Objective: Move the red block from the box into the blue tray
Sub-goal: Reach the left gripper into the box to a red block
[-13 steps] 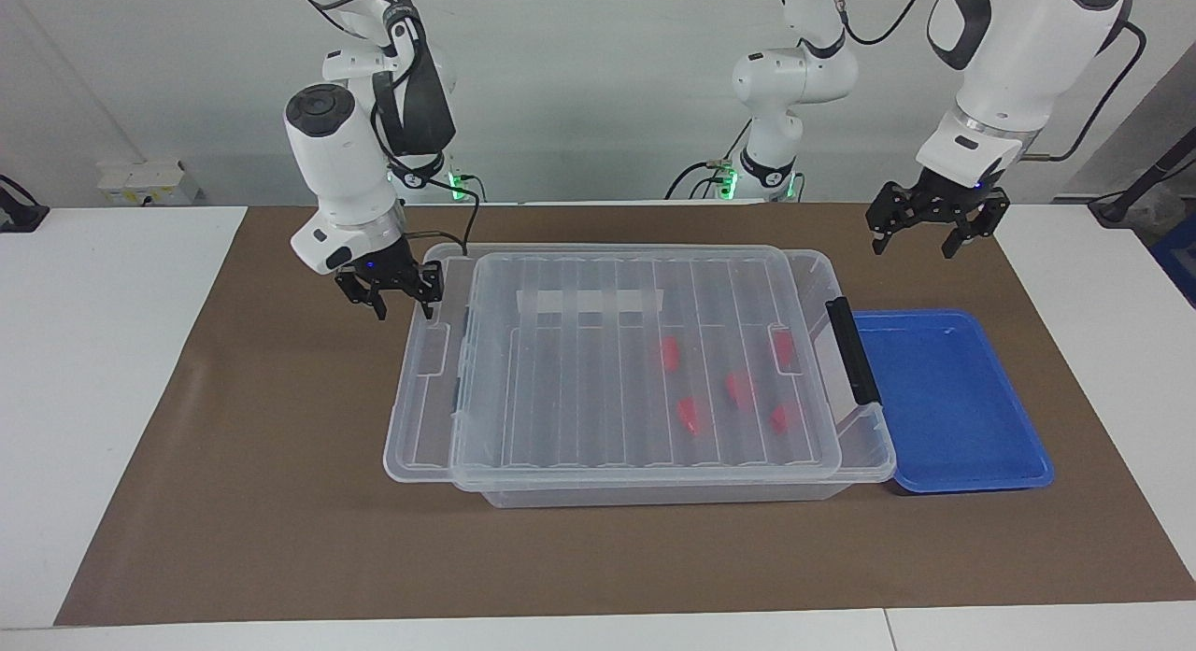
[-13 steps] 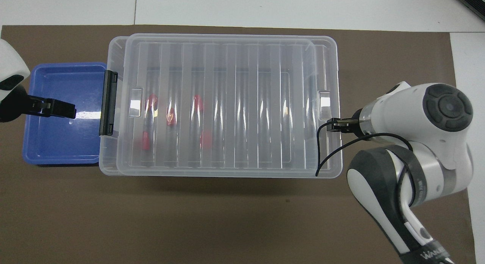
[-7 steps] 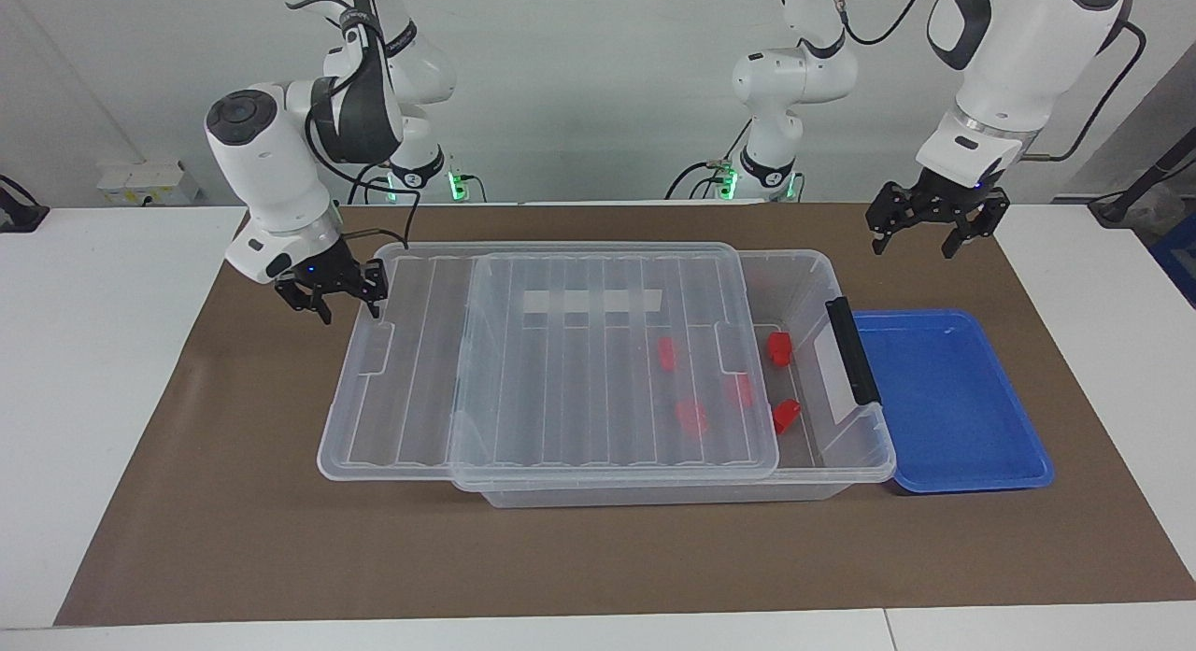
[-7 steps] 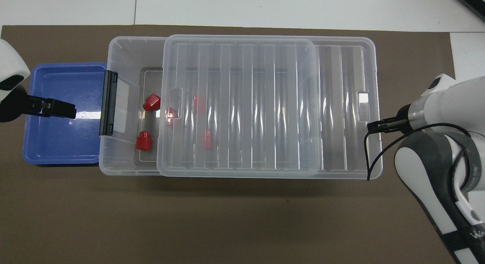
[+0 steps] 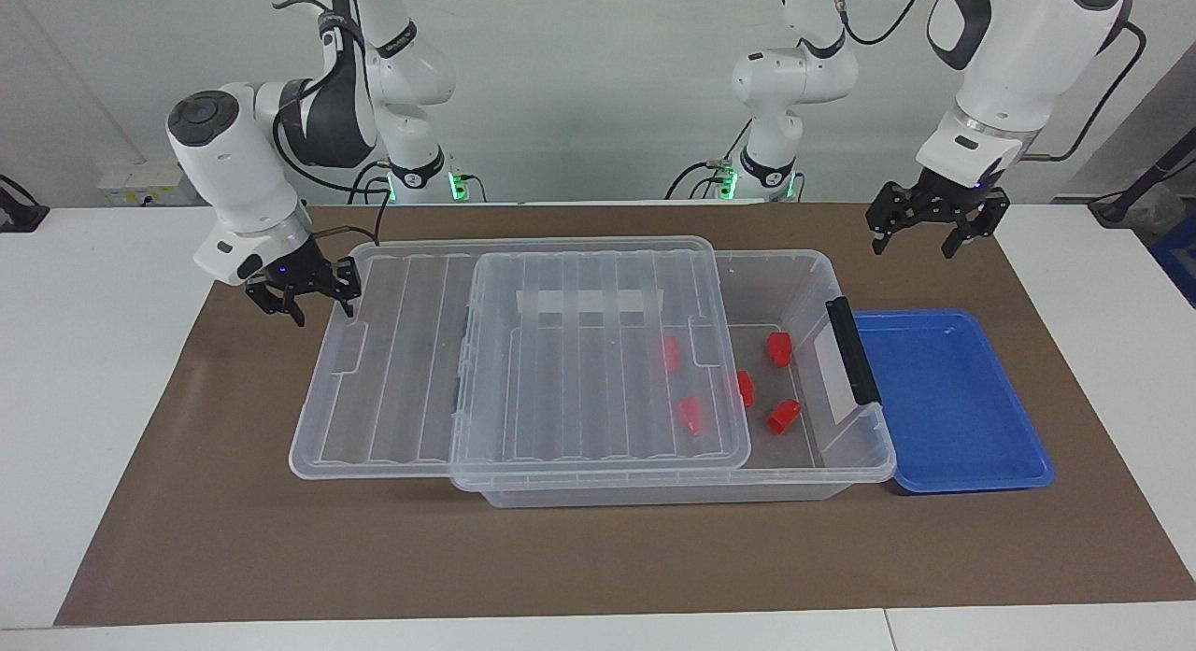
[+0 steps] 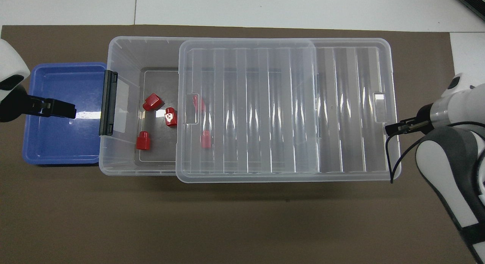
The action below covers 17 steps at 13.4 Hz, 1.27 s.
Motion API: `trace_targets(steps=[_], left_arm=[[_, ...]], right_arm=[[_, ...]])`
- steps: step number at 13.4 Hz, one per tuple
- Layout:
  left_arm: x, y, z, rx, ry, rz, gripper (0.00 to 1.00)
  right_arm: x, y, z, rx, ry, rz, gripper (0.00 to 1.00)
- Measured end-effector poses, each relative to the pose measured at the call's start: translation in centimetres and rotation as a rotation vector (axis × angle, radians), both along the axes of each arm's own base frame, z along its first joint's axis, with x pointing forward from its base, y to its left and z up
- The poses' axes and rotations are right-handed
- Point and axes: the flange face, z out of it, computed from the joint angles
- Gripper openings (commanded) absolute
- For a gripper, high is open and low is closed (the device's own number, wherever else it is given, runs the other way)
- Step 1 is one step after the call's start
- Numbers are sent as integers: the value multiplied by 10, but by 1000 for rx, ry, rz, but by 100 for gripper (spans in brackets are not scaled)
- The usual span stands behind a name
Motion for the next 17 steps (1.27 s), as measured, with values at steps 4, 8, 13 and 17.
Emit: trace_targets(steps=[4, 8, 13, 17], left_arm=[[4, -21, 5, -49, -54, 185, 100], [8, -87, -16, -113, -90, 443, 100], [24, -172, -139, -40, -78, 431, 100], [23, -168, -224, -48, -75, 421, 100]], right_arm=[[-1, -18, 0, -2, 0, -4, 72], [-3, -33, 0, -2, 0, -31, 72], [-3, -34, 0, -1, 0, -53, 72], [-3, -33, 1, 1, -1, -133, 72]])
